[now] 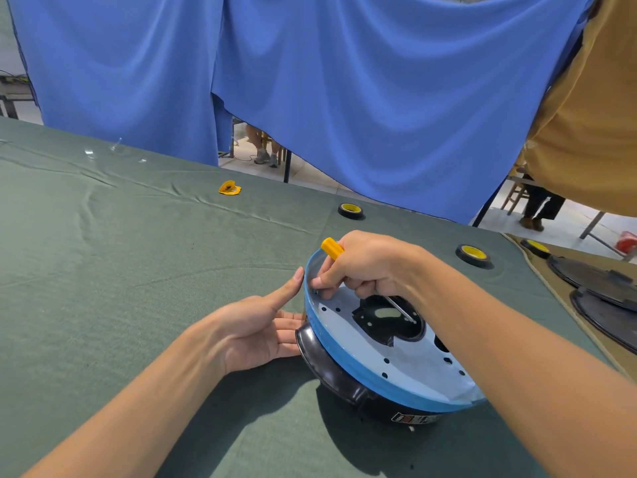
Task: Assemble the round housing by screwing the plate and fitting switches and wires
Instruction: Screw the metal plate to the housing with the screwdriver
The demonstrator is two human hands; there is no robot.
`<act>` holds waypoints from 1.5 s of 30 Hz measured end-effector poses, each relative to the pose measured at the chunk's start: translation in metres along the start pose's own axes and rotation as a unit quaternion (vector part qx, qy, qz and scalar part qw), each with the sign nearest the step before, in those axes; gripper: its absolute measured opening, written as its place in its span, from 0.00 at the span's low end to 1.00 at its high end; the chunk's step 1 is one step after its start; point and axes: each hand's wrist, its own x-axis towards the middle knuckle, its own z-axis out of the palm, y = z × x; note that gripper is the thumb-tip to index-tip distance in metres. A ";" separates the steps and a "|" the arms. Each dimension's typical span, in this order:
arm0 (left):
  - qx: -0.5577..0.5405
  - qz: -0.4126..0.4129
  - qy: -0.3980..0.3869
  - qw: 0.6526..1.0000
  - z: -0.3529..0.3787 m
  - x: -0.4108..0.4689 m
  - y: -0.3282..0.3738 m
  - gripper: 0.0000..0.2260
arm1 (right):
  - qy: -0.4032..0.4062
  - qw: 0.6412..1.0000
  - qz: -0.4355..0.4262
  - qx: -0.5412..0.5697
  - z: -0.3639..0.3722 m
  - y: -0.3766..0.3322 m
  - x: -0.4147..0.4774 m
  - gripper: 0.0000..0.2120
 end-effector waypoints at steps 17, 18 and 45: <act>-0.001 0.021 0.009 1.000 0.001 0.000 -0.002 0.27 | 0.011 0.998 -0.029 -0.060 0.003 0.000 -0.003 0.03; -0.001 0.021 0.010 1.000 0.001 0.001 -0.002 0.26 | 0.006 0.998 -0.021 -0.051 0.003 0.000 -0.003 0.02; 0.021 0.018 0.055 0.998 0.012 -0.004 0.000 0.37 | 0.020 1.000 -0.020 -0.010 0.004 0.008 -0.009 0.03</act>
